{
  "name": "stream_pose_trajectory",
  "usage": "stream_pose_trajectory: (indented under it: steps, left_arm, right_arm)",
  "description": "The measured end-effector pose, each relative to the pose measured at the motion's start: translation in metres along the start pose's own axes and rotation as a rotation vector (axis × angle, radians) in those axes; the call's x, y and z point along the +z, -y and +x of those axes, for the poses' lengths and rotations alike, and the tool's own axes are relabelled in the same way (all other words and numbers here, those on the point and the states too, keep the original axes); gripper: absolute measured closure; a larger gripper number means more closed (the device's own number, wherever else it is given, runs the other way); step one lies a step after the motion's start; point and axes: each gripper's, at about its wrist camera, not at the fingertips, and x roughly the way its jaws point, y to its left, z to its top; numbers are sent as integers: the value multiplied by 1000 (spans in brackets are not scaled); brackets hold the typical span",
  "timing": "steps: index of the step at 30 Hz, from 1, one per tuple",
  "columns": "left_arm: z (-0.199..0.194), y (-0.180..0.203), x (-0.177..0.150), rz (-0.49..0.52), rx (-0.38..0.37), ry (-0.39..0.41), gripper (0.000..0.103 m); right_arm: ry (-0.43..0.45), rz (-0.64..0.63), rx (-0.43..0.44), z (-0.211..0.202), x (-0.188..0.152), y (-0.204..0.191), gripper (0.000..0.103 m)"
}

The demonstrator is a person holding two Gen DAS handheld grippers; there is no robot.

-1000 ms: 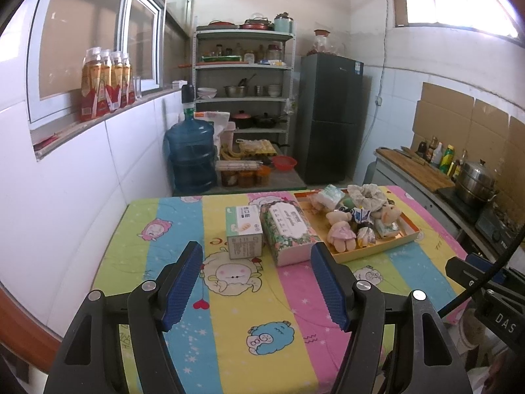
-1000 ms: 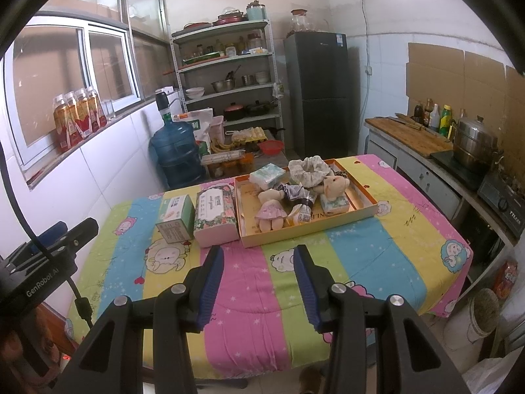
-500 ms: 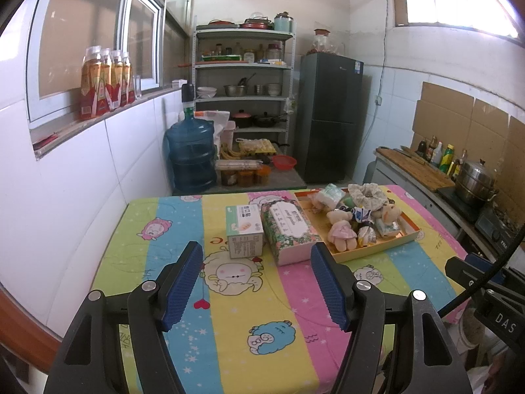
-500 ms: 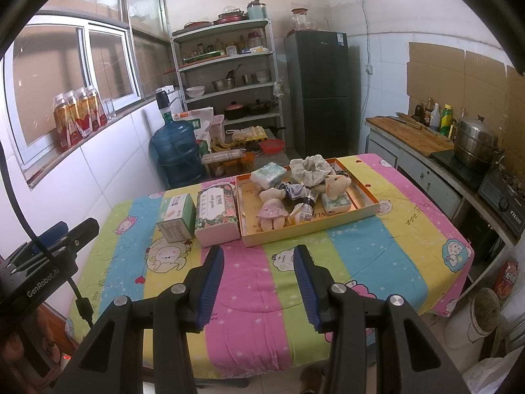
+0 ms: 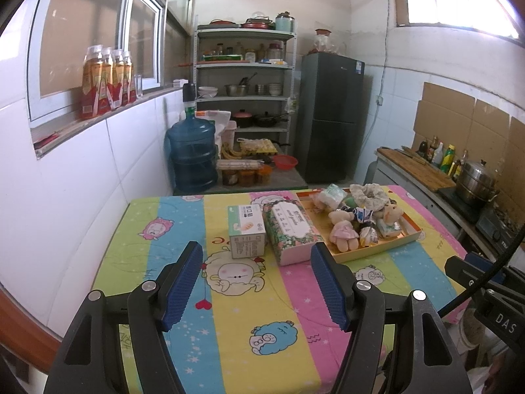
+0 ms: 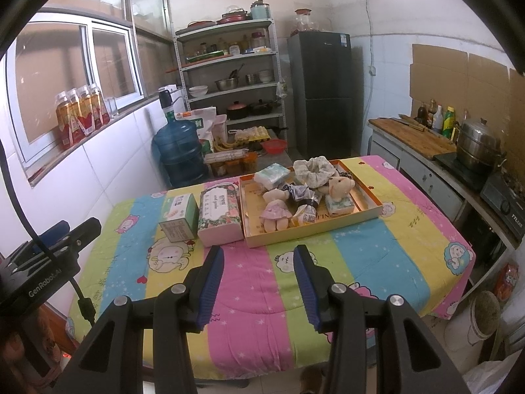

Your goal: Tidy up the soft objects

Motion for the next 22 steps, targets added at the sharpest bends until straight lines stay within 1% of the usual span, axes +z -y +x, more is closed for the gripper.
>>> stream_pose_trajectory:
  steps: [22]
  left_arm:
    - [1, -1, 1, -3, 9, -1, 33]
  right_arm:
    - [-9, 9, 1, 2, 2, 7, 59]
